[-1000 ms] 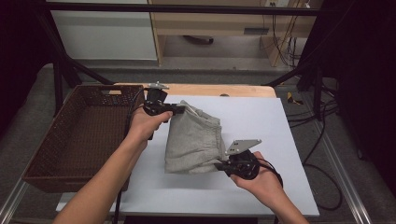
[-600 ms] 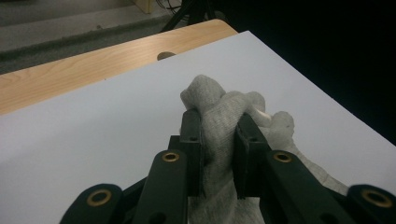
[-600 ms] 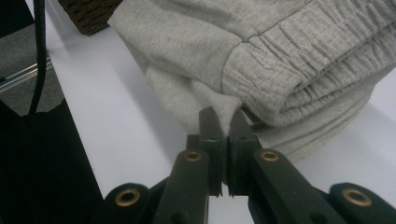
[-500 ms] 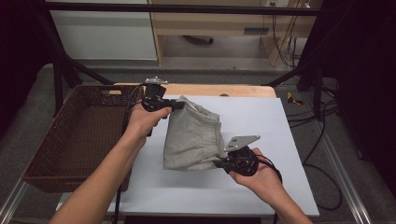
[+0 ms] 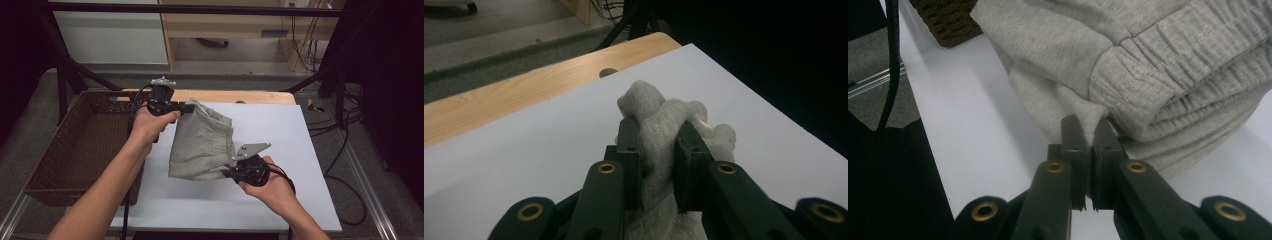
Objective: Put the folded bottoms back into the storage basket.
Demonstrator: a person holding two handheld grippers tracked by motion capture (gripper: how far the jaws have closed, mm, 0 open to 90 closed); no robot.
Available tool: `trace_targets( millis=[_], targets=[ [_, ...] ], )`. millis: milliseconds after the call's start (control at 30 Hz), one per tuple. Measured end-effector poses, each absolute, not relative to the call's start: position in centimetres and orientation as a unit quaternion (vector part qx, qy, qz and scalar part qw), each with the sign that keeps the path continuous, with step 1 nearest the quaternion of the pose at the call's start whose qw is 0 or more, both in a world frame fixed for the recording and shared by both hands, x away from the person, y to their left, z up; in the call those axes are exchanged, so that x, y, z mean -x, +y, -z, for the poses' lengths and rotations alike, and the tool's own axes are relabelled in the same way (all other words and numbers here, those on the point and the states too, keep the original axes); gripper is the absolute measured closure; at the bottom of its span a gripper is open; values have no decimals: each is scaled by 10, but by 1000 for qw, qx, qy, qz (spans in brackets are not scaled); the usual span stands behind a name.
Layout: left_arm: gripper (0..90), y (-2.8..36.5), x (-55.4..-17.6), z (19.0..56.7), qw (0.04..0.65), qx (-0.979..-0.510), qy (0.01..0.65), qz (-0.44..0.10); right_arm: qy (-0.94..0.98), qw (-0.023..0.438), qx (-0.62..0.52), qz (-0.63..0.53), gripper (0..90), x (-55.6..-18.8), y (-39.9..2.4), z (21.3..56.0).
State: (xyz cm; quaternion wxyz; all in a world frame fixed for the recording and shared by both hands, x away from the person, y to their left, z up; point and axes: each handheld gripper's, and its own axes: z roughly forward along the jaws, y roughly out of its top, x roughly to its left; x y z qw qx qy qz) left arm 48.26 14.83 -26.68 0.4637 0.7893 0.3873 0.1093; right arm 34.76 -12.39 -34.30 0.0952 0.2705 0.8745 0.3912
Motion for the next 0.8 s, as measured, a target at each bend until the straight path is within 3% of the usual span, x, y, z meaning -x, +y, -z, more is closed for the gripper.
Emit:
trace_targets(
  millis=[800],
  targets=[
    [768, 165, -482, 255, 465, -790, 384, -111, 876, 86, -263, -396, 875, -358, -100, 333]
  ],
)
